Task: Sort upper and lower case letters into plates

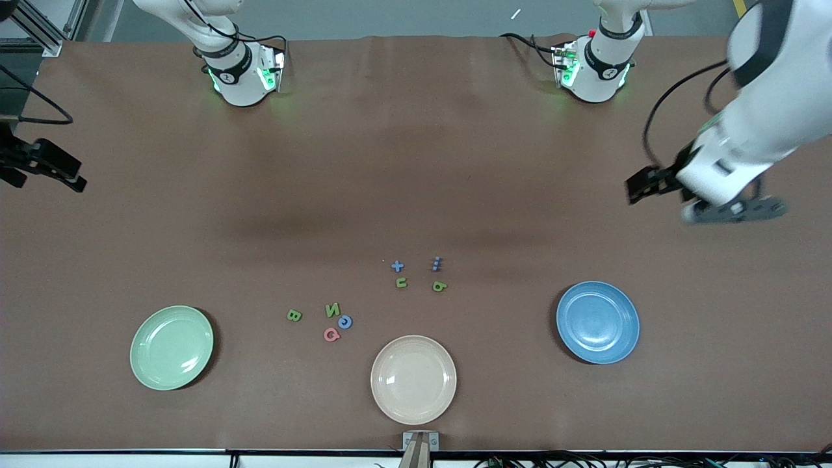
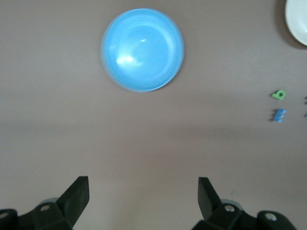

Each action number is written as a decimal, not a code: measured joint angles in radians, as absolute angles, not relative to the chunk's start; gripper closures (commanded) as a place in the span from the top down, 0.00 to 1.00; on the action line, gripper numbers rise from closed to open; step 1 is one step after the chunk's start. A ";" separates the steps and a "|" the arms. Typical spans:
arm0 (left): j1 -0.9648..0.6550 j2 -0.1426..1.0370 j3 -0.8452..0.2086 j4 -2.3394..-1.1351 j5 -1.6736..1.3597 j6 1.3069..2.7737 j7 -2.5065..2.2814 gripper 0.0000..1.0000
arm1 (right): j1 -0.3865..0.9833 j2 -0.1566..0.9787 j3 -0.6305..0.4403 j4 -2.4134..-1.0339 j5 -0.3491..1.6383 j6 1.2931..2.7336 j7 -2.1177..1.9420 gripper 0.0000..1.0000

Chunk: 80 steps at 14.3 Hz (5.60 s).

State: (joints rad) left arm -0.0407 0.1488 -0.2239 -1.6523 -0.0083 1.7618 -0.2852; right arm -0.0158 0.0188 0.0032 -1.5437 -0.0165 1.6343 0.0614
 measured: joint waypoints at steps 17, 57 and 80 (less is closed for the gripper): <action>-0.493 0.818 -0.227 -1.440 0.137 2.356 -0.658 0.66 | 0.258 0.732 0.009 -1.560 0.040 2.398 0.500 1.00; -0.483 0.819 -0.141 -1.423 0.146 2.317 -0.751 0.85 | -0.004 0.833 -0.003 -1.302 0.013 2.235 -0.093 1.00; -0.621 1.000 -0.076 -1.198 0.119 2.250 -1.373 0.01 | 0.425 0.846 0.004 -1.479 -0.022 2.477 0.387 0.82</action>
State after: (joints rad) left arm -0.6215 1.0001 -0.0765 -1.1981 0.1189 2.2497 -1.3730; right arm 0.4253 0.8461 0.0043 -1.4794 -0.0223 2.4768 0.3866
